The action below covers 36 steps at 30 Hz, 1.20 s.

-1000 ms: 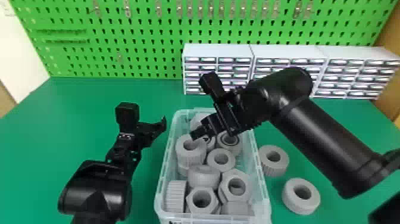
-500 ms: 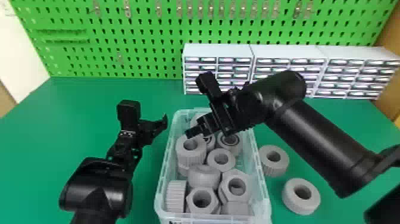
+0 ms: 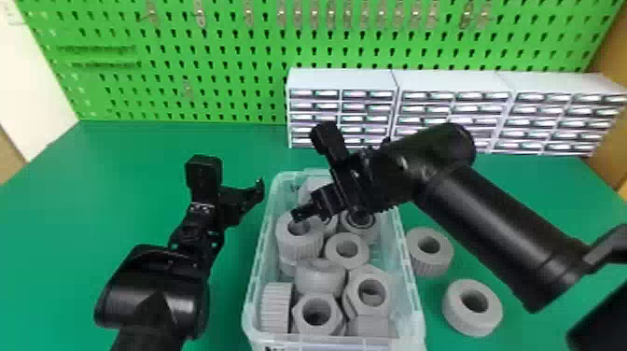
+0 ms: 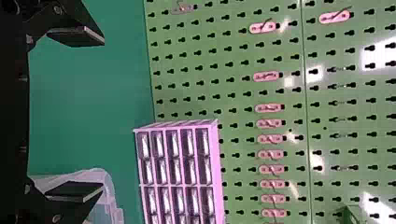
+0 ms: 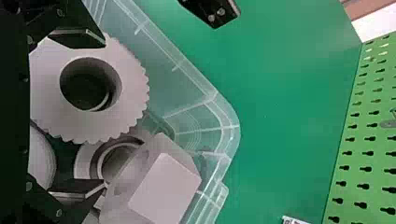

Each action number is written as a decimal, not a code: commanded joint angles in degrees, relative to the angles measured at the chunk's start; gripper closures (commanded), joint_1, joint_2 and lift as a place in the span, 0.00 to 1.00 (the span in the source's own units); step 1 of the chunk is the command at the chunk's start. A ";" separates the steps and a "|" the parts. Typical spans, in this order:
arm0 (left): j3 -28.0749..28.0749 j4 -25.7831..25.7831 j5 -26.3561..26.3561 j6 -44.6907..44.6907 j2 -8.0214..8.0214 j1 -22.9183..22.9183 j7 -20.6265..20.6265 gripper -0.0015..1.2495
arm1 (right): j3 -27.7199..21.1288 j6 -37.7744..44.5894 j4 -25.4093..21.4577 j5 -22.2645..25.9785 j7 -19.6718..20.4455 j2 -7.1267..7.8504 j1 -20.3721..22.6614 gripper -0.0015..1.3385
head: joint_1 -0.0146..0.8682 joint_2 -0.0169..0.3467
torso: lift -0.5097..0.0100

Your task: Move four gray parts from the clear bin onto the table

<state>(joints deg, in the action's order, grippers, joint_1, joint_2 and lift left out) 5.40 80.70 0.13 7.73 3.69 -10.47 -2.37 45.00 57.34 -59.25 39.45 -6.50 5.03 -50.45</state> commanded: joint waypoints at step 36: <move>-3.38 -0.90 -2.15 -0.35 0.26 0.80 0.00 0.15 | 3.78 -8.56 8.01 8.45 6.77 -0.63 -0.18 0.18 | 0.80 0.24 | 0.88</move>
<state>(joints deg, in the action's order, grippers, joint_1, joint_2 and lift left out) 2.14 79.80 -1.98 7.45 3.96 -9.68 -2.37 48.75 48.95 -51.69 47.90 0.25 4.39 -50.63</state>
